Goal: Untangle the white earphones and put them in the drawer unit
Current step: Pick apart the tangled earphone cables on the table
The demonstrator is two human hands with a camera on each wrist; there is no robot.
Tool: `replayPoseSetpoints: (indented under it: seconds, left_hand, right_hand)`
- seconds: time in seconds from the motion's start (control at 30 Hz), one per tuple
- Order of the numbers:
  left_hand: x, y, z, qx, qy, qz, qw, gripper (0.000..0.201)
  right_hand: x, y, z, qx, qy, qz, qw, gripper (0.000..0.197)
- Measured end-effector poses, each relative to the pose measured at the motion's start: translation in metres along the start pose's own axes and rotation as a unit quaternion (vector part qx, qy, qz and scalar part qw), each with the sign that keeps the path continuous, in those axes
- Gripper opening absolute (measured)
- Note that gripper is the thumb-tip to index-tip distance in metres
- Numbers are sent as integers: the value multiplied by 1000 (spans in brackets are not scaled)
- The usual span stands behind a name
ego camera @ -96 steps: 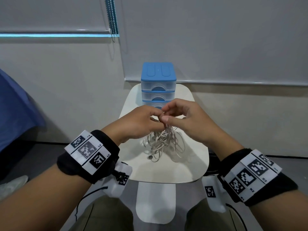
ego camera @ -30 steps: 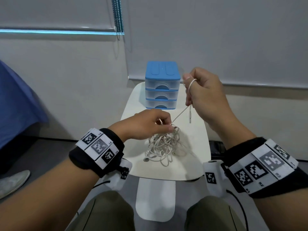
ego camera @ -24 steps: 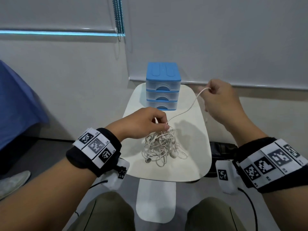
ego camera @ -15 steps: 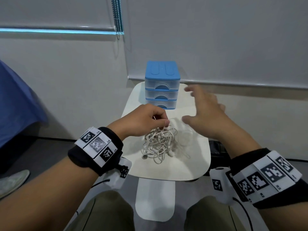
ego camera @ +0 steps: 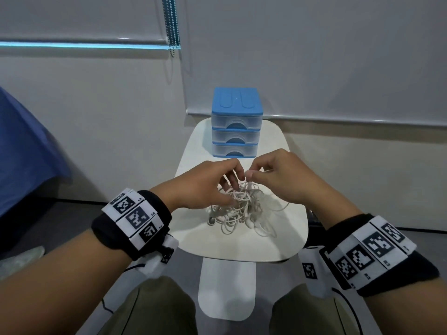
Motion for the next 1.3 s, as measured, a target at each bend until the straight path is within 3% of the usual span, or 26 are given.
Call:
replayPoseSetpoints:
  seconds: [0.13,0.23,0.43,0.53,0.67,0.9,1.17,1.3]
  left_hand:
    - [0,2,-3,-6,13,12,1000,46]
    - [-3,1,-4,-12,26,35,999,43]
    - [-9,1,-3,-13,31,47,998,32]
    - [-10,5,0,19,30,38,999,34]
    - [-14,19,5,75,39,-6,996,58]
    - [-13,9,-3,28,26,-27,999,49]
    - [-11,6,-6,18,9,38,999,42]
    - [-8,2,-7,16,-8,88,996,45]
  right_hand:
    - [-1,2,-5,34,-8,41,999,14]
    - [2,9,-5,78,-31,66,994,15]
    - [0,21,-4,99,-42,72,992,11]
    - [-3,27,-3,114,-40,67,990,9]
    - [-9,26,-6,103,-31,71,992,7]
    - [-9,17,-6,99,-38,56,993,9]
    - [-13,26,-6,114,-10,-16,993,15]
    - [-14,16,-6,85,-7,-61,995,22]
Point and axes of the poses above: each hand's wrist, its own z-axis away from the middle knuckle, its own y-axis out of the palm, x = y × z, the point moved 7 cm from there along -z, towards the middle knuckle, and after that the axes turned 6 degrees about x, right-handed, at the moved point
